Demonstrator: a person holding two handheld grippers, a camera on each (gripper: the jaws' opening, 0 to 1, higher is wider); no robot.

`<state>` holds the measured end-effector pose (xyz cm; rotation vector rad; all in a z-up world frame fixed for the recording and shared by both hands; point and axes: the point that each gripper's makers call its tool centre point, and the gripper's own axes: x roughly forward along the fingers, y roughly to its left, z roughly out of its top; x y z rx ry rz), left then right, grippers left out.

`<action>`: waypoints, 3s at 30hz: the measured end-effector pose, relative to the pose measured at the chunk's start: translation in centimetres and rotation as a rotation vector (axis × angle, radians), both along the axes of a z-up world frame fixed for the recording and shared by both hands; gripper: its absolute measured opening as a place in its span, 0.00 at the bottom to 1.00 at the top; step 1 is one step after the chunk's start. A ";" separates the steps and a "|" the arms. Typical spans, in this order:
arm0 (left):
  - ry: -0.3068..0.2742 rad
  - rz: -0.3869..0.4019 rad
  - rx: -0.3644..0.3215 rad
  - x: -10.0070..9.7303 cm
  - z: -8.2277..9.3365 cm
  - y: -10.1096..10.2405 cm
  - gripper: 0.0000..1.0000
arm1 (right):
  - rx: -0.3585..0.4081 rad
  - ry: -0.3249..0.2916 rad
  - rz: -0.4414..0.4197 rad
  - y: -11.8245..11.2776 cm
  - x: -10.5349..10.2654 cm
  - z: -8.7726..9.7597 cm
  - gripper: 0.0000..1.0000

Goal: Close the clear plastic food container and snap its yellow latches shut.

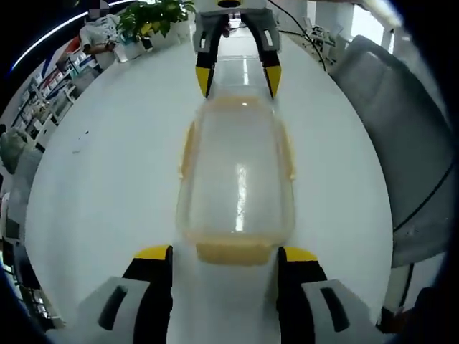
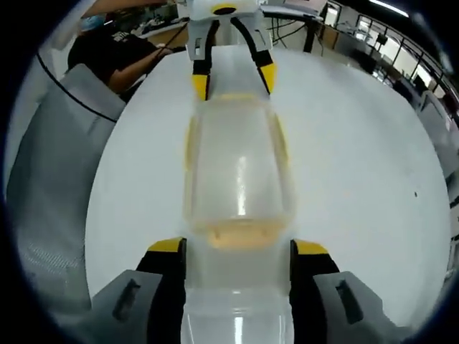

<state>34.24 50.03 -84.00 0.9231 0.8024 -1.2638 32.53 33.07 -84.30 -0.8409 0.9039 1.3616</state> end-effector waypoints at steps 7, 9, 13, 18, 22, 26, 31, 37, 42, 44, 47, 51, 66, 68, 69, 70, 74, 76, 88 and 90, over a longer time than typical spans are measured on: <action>-0.034 -0.095 0.006 -0.2 0.2 -0.7 0.40 | -0.014 -0.015 0.002 0.1 0.6 -0.1 0.47; -0.021 -0.082 0.011 -0.5 0.2 -0.7 0.38 | -0.023 -0.011 -0.009 0.1 0.7 -0.2 0.47; -0.010 -0.077 0.011 -0.5 0.1 -0.8 0.36 | -0.038 -0.012 -0.008 0.1 0.7 -0.2 0.45; 0.001 -0.072 0.016 -0.6 0.0 -0.7 0.34 | -0.057 -0.012 0.003 0.2 0.7 -0.4 0.41; 0.002 -0.068 0.022 -0.5 -0.1 -0.7 0.34 | -0.073 -0.015 0.014 0.4 0.7 -0.5 0.40; 0.005 -0.063 0.029 -0.5 -0.1 -0.7 0.34 | -0.095 -0.017 0.025 0.5 0.6 -0.6 0.37; 0.008 -0.057 0.030 -0.5 -0.1 -0.7 0.33 | -0.106 -0.011 0.028 0.4 0.6 -0.6 0.37; 0.002 -0.056 0.035 -0.4 -0.1 -0.6 0.33 | -0.110 -0.010 0.017 0.5 0.5 -0.6 0.36; 0.002 -0.053 0.045 -0.5 -0.1 -0.6 0.32 | -0.120 -0.011 0.020 0.5 0.5 -0.5 0.36; 0.004 -0.051 0.046 -0.5 -0.1 -0.6 0.32 | -0.118 -0.005 0.019 0.6 0.4 -0.5 0.36; 0.016 -0.039 0.043 -0.7 -0.1 -0.6 0.32 | -0.115 -0.005 0.020 0.6 0.5 -0.4 0.36; 0.029 -0.034 0.041 -0.9 0.0 -0.6 0.32 | -0.116 0.004 0.017 0.5 0.4 -0.4 0.35; 0.047 -0.034 0.039 -1.1 0.0 -0.5 0.32 | -0.128 0.015 0.013 0.6 0.1 -0.5 0.35; 0.045 -0.040 0.037 -1.1 0.0 -0.4 0.32 | -0.128 0.021 0.008 0.7 0.0 -0.5 0.35; 0.044 -0.043 0.035 -1.1 0.0 -0.3 0.32 | -0.130 0.023 0.005 0.7 0.0 -0.5 0.35; 0.043 -0.047 0.034 -1.1 0.0 -0.3 0.32 | -0.131 0.025 0.002 0.8 -0.1 -0.5 0.35; 0.050 -0.045 0.038 -1.3 0.1 0.1 0.32 | -0.134 0.028 0.002 1.2 -0.3 -0.4 0.35; 0.056 -0.044 0.042 -1.6 0.1 0.4 0.32 | -0.134 0.034 0.005 1.4 -0.5 -0.4 0.35; 0.054 -0.016 0.060 -1.9 1.3 1.0 0.32 | -0.090 0.018 0.025 1.8 -0.5 1.1 0.35; 0.045 -0.015 0.076 -1.9 1.5 1.1 0.32 | -0.070 0.010 0.033 2.0 -0.5 1.8 0.35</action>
